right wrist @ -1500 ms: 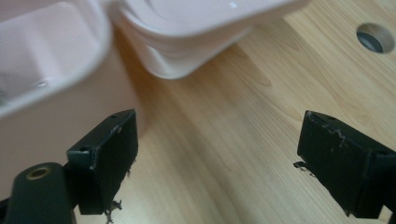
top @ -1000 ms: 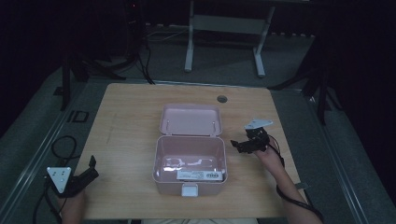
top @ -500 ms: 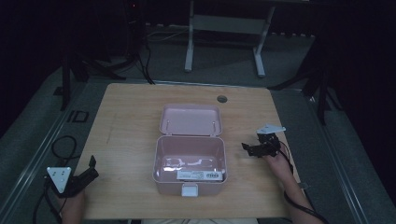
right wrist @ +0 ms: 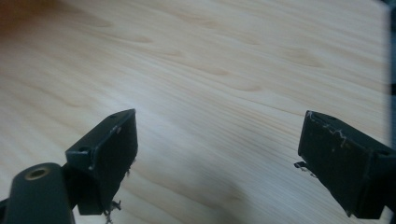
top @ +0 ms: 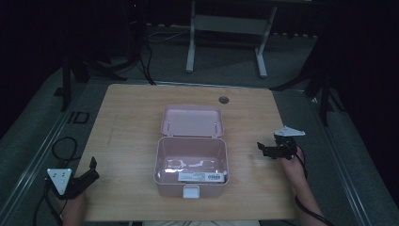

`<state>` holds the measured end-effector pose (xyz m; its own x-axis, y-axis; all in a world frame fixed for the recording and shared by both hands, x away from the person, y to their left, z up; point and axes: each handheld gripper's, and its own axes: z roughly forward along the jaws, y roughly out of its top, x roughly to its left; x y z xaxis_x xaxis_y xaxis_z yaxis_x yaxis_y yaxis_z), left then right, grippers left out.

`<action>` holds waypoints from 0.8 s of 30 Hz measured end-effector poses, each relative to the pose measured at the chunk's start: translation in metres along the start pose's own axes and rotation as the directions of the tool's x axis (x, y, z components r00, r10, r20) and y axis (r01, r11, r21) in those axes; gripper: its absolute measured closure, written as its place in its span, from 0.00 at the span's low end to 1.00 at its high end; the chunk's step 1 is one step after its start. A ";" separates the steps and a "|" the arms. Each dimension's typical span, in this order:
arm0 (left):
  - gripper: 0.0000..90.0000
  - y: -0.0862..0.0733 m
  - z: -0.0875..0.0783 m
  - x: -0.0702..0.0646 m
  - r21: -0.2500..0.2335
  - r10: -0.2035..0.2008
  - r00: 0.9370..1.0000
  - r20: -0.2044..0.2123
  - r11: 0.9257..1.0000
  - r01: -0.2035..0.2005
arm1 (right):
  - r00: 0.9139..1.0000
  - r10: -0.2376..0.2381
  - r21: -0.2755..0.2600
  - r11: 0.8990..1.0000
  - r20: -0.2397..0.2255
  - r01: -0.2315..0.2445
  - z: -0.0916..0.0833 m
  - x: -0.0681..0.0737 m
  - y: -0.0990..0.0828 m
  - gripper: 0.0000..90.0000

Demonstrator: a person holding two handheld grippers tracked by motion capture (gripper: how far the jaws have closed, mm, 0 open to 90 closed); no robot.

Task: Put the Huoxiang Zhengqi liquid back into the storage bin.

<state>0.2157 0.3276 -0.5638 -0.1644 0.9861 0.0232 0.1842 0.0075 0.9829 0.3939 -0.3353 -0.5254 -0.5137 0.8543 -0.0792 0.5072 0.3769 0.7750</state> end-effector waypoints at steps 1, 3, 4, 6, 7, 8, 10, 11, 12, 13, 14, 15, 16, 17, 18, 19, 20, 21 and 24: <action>0.03 0.000 0.000 0.000 0.000 0.000 1.000 0.000 1.000 0.000 | 1.000 0.007 -0.007 1.000 0.028 -0.007 -0.001 -0.001 -0.003 0.14; 0.03 0.000 0.000 0.000 -0.005 0.000 1.000 -0.002 1.000 0.000 | 0.999 0.029 -0.006 1.000 0.046 -0.029 -0.003 -0.005 -0.009 0.14; 0.03 0.000 0.000 0.000 -0.006 0.000 1.000 -0.003 1.000 0.000 | 0.998 0.032 -0.002 0.999 0.058 -0.032 -0.004 -0.005 -0.011 0.14; 0.03 0.000 0.000 0.000 -0.005 -0.001 1.000 -0.003 1.000 0.001 | 0.997 0.040 0.001 0.999 0.070 -0.040 -0.004 -0.006 -0.013 0.14; 0.03 0.000 0.000 0.000 -0.005 -0.002 1.000 -0.002 1.000 0.002 | 0.996 0.051 -0.006 0.999 0.076 -0.050 -0.006 -0.008 -0.015 0.14; 0.03 0.000 0.000 0.000 -0.004 -0.001 1.000 -0.002 1.000 0.001 | 0.994 0.061 -0.016 0.998 0.085 -0.060 -0.007 -0.009 -0.018 0.14; 0.03 0.000 0.000 0.000 -0.005 -0.001 1.000 -0.002 1.000 0.001 | 0.992 0.092 -0.031 0.995 0.087 -0.090 -0.011 -0.011 -0.022 0.14; 0.03 0.000 0.000 0.000 -0.004 -0.001 1.000 -0.002 1.000 0.001 | 0.990 0.100 -0.044 0.994 0.097 -0.096 -0.012 -0.012 -0.025 0.14; 0.03 0.000 0.000 0.000 -0.004 -0.001 1.000 -0.002 1.000 0.001 | 0.990 0.100 -0.044 0.994 0.097 -0.096 -0.012 -0.012 -0.025 0.14; 0.03 0.000 0.000 0.000 -0.006 0.000 1.000 -0.003 1.000 0.000 | 0.988 0.112 -0.049 0.993 0.103 -0.107 -0.013 -0.013 -0.028 0.14; 0.03 0.000 0.000 0.000 -0.006 0.001 1.000 -0.002 1.000 -0.001 | 0.986 0.130 -0.045 0.991 0.106 -0.126 -0.015 -0.016 -0.032 0.14; 0.03 0.000 0.000 0.000 -0.006 0.001 1.000 -0.003 1.000 -0.001 | 0.985 0.135 -0.042 0.990 0.108 -0.131 -0.015 -0.016 -0.034 0.14; 0.03 0.000 0.000 0.000 -0.005 0.000 1.000 -0.003 1.000 0.000 | 0.984 0.146 -0.035 0.989 0.100 -0.143 -0.016 -0.017 -0.037 0.14; 0.03 0.000 0.000 0.000 -0.003 0.000 1.000 -0.002 1.000 0.000 | 0.984 0.146 -0.035 0.989 0.100 -0.143 -0.016 -0.017 -0.037 0.14; 0.03 0.000 0.000 0.000 -0.003 0.000 1.000 -0.001 1.000 0.000 | 0.985 0.144 -0.031 0.989 0.099 -0.142 -0.016 -0.017 -0.039 0.14; 0.03 0.000 0.000 0.000 -0.004 0.000 1.000 -0.001 1.000 0.000 | 0.985 0.147 -0.022 0.989 0.093 -0.146 -0.016 -0.016 -0.041 0.14; 0.03 0.000 0.000 0.000 -0.003 0.000 1.000 -0.001 1.000 0.000 | 0.984 0.149 -0.016 0.989 0.095 -0.148 -0.015 -0.016 -0.043 0.14; 0.03 0.000 0.000 0.000 -0.004 0.000 1.000 -0.001 1.000 0.000 | 0.983 0.153 -0.010 0.988 0.103 -0.153 -0.015 -0.015 -0.045 0.14; 0.03 0.000 0.000 0.000 -0.005 -0.001 1.000 0.000 1.000 0.001 | 0.980 0.152 -0.011 0.988 0.127 -0.152 -0.017 -0.012 -0.047 0.13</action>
<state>0.2154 0.3275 -0.5639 -0.1649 0.9861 0.0219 0.1795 0.0082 0.9837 0.3641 -0.3691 -0.5505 -0.3387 0.9401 -0.0394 0.5714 0.2388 0.7851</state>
